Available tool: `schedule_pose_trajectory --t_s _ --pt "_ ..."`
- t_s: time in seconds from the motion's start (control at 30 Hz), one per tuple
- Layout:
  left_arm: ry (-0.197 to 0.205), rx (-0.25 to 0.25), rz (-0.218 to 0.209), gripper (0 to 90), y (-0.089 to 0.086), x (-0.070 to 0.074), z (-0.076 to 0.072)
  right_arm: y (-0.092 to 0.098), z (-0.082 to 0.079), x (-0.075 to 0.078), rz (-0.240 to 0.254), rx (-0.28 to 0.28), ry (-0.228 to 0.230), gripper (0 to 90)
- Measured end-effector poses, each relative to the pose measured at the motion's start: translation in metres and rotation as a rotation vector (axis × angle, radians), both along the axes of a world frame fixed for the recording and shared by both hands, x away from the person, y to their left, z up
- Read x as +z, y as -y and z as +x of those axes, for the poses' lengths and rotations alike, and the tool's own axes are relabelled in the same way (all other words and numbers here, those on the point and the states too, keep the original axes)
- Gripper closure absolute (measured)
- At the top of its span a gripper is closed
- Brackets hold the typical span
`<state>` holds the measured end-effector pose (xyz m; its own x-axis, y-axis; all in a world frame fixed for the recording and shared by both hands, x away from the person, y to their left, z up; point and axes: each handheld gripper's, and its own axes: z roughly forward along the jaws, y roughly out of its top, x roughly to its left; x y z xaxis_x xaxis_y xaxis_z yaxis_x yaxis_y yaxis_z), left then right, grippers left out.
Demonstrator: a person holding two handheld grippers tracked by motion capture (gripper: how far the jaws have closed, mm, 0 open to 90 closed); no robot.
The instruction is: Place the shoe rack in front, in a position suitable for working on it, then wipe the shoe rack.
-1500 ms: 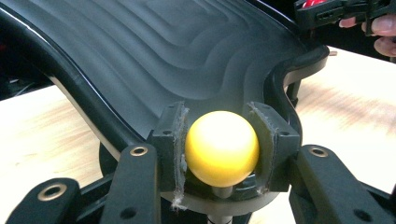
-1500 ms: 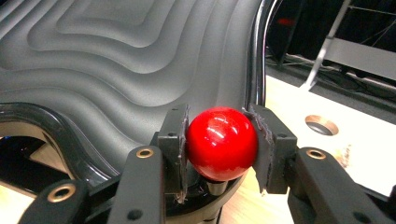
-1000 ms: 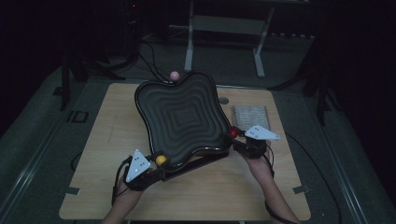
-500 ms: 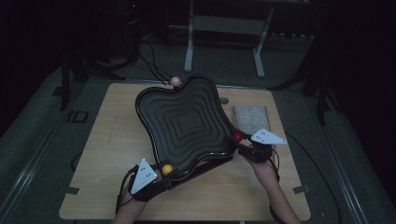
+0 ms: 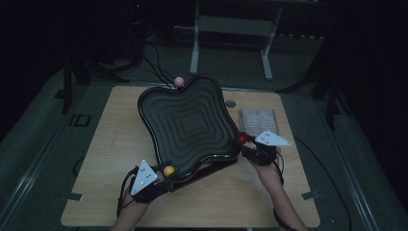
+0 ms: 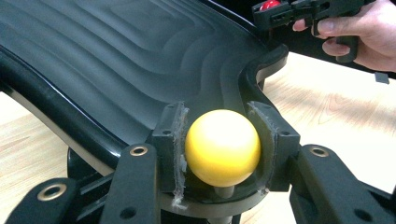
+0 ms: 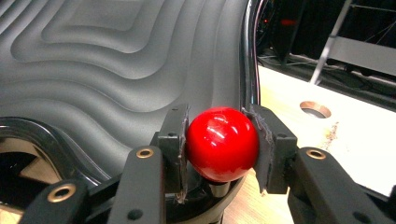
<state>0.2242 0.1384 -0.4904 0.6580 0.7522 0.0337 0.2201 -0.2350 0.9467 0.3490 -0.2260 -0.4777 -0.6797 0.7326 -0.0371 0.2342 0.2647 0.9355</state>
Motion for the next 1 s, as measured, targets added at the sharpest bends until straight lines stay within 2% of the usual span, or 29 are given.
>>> schedule_pose_trajectory --t_s 0.13,0.2,0.3,0.4,0.43,0.53,0.57,0.6,0.8,0.83,0.87,1.0 --pt "0.0 0.0 -0.003 57.8 -0.001 0.0 0.0 0.0 0.0 0.001 -0.007 0.004 -0.009 59.5" --pt "-0.002 -0.001 -0.008 57.8 -0.001 0.0 0.0 0.001 -0.001 0.003 0.0 0.015 -0.016 55.9" --pt "-0.002 -0.001 -0.01 57.8 -0.001 -0.001 0.0 0.004 -0.007 0.008 0.013 0.026 0.0 49.6" --pt "-0.002 0.002 -0.014 57.8 -0.001 -0.001 0.0 0.007 -0.01 0.013 0.031 0.025 0.01 47.7" --pt "-0.002 0.004 -0.019 57.8 -0.001 -0.001 0.0 0.013 -0.015 0.022 0.058 0.019 0.034 44.4" --pt "-0.003 0.007 -0.019 57.8 -0.001 -0.001 -0.001 0.022 -0.017 0.031 0.085 -0.001 0.046 40.0" --pt "-0.003 0.007 -0.019 57.8 -0.001 -0.001 -0.001 0.025 -0.016 0.034 0.082 -0.02 0.047 38.5" --pt "-0.004 0.009 -0.019 57.8 -0.001 -0.001 -0.001 0.029 -0.015 0.035 0.08 -0.019 0.045 32.8" --pt "-0.013 0.007 -0.018 57.8 -0.001 0.0 0.0 0.046 -0.006 0.036 0.068 -0.082 0.029 33.0" --pt "-0.017 0.006 -0.017 57.8 -0.001 0.0 0.0 0.049 -0.003 0.036 0.068 -0.097 0.023 33.0" --pt "-0.018 0.006 -0.017 57.8 -0.001 0.0 0.0 0.056 0.003 0.037 0.068 -0.138 0.028 34.0" --pt "-0.026 0.002 -0.015 57.8 -0.001 0.001 0.001 0.064 0.015 0.041 0.061 -0.172 0.015 35.6"
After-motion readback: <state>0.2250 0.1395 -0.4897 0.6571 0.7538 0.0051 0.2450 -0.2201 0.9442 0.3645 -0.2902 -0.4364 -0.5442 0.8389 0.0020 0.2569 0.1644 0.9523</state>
